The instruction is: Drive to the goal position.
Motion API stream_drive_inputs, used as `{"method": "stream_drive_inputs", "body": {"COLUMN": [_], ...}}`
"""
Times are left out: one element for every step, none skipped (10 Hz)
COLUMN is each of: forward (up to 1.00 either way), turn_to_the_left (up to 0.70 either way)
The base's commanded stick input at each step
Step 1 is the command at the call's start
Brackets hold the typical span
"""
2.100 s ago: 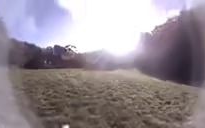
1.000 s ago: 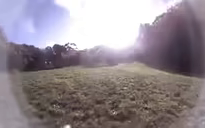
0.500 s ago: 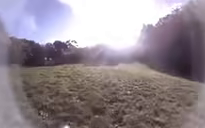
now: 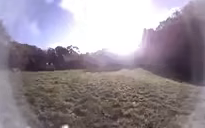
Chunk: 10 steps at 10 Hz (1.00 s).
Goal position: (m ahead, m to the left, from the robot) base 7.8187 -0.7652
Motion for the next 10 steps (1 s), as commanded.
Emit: {"method": "stream_drive_inputs", "body": {"forward": [0.70, 0.70, 0.70, 0.70, 0.70, 0.70, 0.70, 0.70, 0.70, 0.70], "turn_to_the_left": [0.00, 0.00, 0.00, 0.00, 0.00, 0.00, 0.00, 0.00, 0.00, 0.00]}}
